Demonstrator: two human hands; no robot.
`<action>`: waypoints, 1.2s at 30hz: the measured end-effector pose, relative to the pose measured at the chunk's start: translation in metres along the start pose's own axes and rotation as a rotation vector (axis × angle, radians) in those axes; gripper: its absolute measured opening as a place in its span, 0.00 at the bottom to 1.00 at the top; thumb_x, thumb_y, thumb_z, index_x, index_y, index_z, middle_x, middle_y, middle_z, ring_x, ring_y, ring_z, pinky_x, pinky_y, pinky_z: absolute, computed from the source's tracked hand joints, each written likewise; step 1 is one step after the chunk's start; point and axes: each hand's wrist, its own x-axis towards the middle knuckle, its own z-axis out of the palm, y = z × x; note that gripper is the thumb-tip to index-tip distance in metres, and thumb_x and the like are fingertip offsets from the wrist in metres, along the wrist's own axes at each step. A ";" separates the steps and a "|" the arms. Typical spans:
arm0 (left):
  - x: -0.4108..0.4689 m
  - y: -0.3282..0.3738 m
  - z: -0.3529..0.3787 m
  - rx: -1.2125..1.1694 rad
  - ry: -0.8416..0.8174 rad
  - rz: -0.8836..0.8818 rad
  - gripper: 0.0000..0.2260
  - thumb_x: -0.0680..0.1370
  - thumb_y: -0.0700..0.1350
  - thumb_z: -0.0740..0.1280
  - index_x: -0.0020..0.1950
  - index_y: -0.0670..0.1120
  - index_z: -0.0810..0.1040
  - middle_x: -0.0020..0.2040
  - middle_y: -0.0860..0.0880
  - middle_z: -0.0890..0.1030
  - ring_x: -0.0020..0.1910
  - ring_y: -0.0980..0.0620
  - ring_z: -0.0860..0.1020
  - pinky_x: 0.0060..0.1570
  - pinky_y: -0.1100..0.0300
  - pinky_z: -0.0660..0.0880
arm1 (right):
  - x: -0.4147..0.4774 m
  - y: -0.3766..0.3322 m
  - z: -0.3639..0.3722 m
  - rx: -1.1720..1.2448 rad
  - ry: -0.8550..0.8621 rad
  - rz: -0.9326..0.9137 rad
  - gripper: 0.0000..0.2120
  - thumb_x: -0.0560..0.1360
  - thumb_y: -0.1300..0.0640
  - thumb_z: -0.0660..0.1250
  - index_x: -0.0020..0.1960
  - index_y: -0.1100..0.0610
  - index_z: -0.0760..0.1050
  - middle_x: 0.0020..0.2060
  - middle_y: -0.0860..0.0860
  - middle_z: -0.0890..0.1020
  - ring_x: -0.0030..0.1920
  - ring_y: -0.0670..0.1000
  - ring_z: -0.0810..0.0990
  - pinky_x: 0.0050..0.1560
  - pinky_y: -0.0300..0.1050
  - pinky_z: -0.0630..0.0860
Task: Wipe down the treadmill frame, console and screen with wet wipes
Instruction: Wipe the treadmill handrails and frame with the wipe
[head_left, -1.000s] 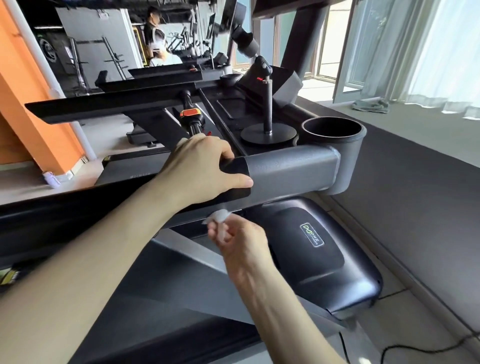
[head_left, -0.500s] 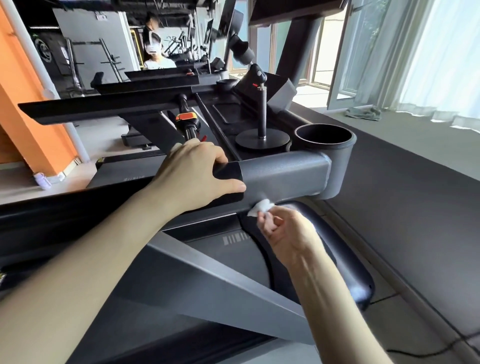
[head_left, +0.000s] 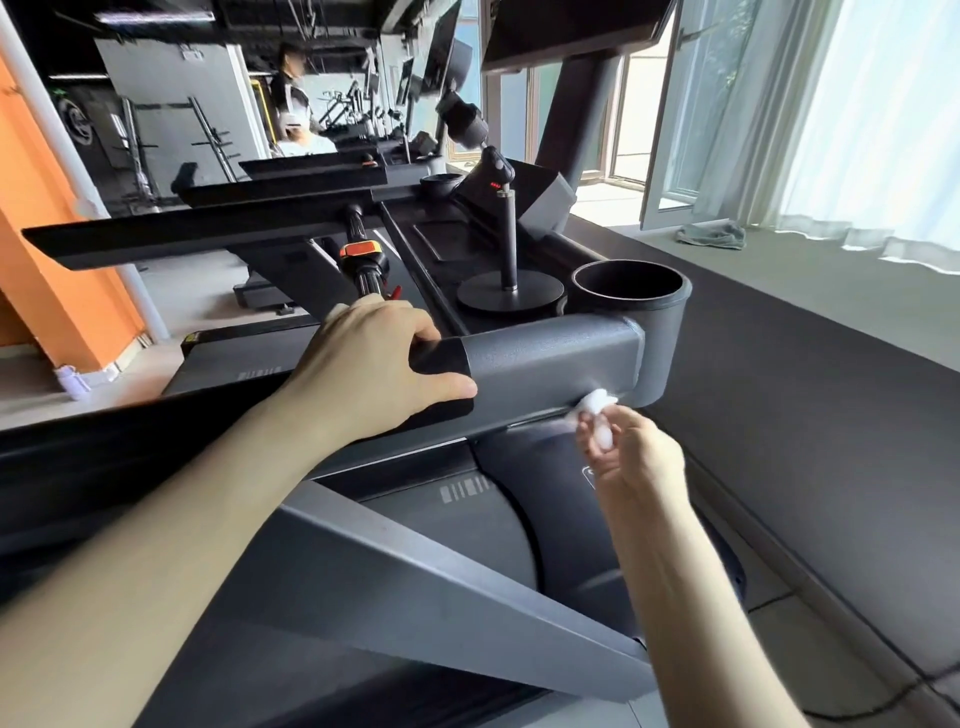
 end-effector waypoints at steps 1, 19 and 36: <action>0.000 -0.001 0.000 0.003 0.001 0.001 0.23 0.68 0.70 0.73 0.48 0.51 0.82 0.45 0.56 0.80 0.49 0.50 0.73 0.54 0.52 0.67 | 0.003 -0.003 -0.001 0.029 0.039 -0.046 0.06 0.78 0.73 0.63 0.45 0.66 0.76 0.40 0.58 0.80 0.31 0.50 0.81 0.33 0.40 0.80; 0.000 -0.003 0.003 0.011 0.017 0.017 0.22 0.68 0.71 0.72 0.45 0.53 0.80 0.43 0.58 0.79 0.48 0.51 0.72 0.52 0.53 0.66 | -0.021 0.047 0.011 -0.941 -0.309 -1.343 0.08 0.80 0.63 0.68 0.52 0.51 0.74 0.43 0.46 0.82 0.42 0.47 0.80 0.44 0.41 0.75; -0.001 -0.005 0.004 -0.014 0.019 0.032 0.22 0.69 0.70 0.70 0.45 0.52 0.82 0.44 0.56 0.80 0.49 0.50 0.72 0.53 0.53 0.67 | -0.030 0.054 0.032 -1.054 -0.388 -1.564 0.06 0.82 0.65 0.64 0.52 0.60 0.79 0.42 0.51 0.78 0.39 0.52 0.77 0.37 0.47 0.74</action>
